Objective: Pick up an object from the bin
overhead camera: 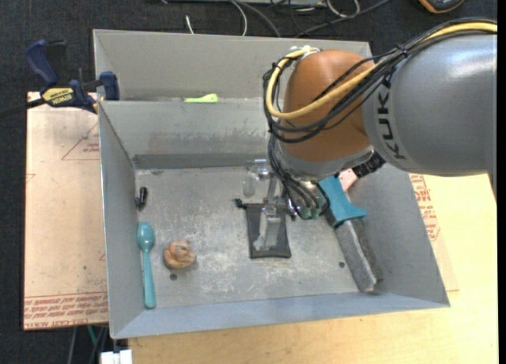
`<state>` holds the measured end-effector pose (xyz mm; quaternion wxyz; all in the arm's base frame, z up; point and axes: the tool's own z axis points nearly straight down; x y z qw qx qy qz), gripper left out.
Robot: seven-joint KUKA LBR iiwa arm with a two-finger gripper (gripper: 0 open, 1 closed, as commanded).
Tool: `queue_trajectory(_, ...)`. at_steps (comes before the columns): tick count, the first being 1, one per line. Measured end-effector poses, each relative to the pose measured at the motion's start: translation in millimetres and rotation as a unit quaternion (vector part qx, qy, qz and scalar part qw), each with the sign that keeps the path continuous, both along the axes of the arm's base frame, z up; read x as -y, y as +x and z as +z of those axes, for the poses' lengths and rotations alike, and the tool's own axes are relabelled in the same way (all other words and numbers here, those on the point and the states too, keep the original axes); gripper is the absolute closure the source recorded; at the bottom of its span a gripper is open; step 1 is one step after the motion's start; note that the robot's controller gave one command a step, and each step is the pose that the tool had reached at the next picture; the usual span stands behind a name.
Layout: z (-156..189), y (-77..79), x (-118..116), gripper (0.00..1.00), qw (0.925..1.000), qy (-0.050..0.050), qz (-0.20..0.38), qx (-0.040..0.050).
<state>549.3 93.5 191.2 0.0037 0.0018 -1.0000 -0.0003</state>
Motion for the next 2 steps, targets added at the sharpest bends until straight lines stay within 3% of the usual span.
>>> queue_trajectory(1,5,1.6,0,0.0,1.0,0.001,-0.001,0.004)
queue_trajectory(2,-42,19.3,24,0.0,0.9991,0.001,0.043,0.0063)
